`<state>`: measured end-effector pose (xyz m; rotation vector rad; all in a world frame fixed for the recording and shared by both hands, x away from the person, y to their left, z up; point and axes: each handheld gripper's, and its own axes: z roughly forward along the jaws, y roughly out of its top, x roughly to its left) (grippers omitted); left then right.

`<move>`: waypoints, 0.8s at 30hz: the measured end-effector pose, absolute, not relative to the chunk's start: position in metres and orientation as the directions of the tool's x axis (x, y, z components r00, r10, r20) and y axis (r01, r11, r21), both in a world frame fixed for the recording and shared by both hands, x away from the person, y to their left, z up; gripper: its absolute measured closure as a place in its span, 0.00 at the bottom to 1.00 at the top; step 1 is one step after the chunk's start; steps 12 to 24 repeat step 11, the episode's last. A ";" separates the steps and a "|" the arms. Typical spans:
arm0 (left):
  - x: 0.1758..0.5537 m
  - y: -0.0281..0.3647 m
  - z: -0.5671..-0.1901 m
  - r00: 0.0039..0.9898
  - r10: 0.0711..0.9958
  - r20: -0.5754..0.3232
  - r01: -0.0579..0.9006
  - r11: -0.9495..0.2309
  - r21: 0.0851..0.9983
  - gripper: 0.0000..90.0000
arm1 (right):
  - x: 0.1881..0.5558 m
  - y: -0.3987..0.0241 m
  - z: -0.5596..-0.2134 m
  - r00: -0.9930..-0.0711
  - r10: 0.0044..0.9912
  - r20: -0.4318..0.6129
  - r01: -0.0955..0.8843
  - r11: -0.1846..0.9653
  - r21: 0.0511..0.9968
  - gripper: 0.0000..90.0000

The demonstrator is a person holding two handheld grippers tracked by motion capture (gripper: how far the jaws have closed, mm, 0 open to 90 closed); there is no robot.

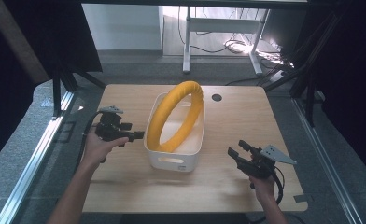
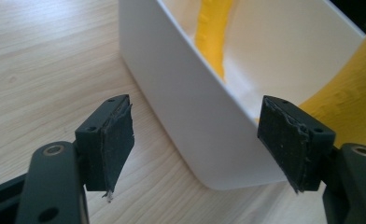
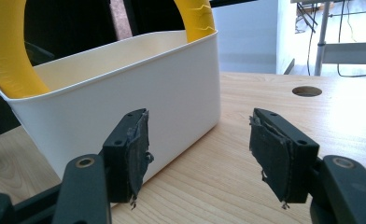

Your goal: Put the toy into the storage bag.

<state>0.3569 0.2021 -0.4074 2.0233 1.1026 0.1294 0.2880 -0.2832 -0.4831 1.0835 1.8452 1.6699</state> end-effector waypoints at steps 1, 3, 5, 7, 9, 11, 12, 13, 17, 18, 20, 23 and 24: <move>0.357 0.202 -0.409 0.616 0.742 -0.265 0.656 -0.296 0.694 0.30 | 0.288 -0.283 -0.483 -0.606 0.773 0.187 0.264 -0.027 0.964 0.41; 0.356 0.203 -0.411 0.619 0.740 -0.262 0.654 -0.301 0.694 0.30 | 0.288 -0.283 -0.484 -0.605 0.774 0.186 0.264 -0.026 0.964 0.41; 0.355 0.203 -0.412 0.615 0.745 -0.259 0.655 -0.299 0.694 0.30 | 0.288 -0.284 -0.484 -0.604 0.774 0.189 0.265 -0.028 0.964 0.41; 0.355 0.203 -0.413 0.615 0.746 -0.254 0.653 -0.301 0.696 0.30 | 0.288 -0.284 -0.484 -0.604 0.774 0.191 0.267 -0.029 0.963 0.41; 0.354 0.203 -0.414 0.613 0.750 -0.249 0.653 -0.303 0.695 0.30 | 0.289 -0.284 -0.485 -0.605 0.775 0.184 0.264 -0.023 0.964 0.41; 0.354 0.203 -0.415 0.613 0.752 -0.242 0.649 -0.305 0.697 0.30 | 0.289 -0.283 -0.485 -0.606 0.774 0.184 0.266 -0.021 0.964 0.41; 0.354 0.203 -0.415 0.613 0.752 -0.242 0.649 -0.305 0.697 0.30 | 0.289 -0.283 -0.485 -0.606 0.774 0.184 0.266 -0.021 0.964 0.41; 0.354 0.203 -0.415 0.613 0.752 -0.242 0.649 -0.305 0.697 0.30 | 0.289 -0.283 -0.485 -0.606 0.774 0.184 0.266 -0.021 0.964 0.41; 0.354 0.203 -0.415 0.613 0.752 -0.242 0.649 -0.305 0.697 0.30 | 0.289 -0.283 -0.485 -0.606 0.774 0.184 0.266 -0.021 0.964 0.41; 0.354 0.203 -0.415 0.613 0.752 -0.242 0.649 -0.305 0.697 0.30 | 0.289 -0.283 -0.485 -0.606 0.774 0.184 0.266 -0.021 0.964 0.41; 0.354 0.203 -0.415 0.613 0.752 -0.242 0.649 -0.305 0.697 0.30 | 0.289 -0.283 -0.485 -0.606 0.774 0.184 0.266 -0.021 0.964 0.41; 0.354 0.203 -0.415 0.613 0.752 -0.242 0.649 -0.305 0.697 0.30 | 0.289 -0.283 -0.485 -0.606 0.774 0.184 0.266 -0.021 0.964 0.41; 0.354 0.203 -0.415 0.613 0.752 -0.242 0.649 -0.305 0.697 0.30 | 0.289 -0.283 -0.485 -0.606 0.774 0.184 0.266 -0.021 0.964 0.41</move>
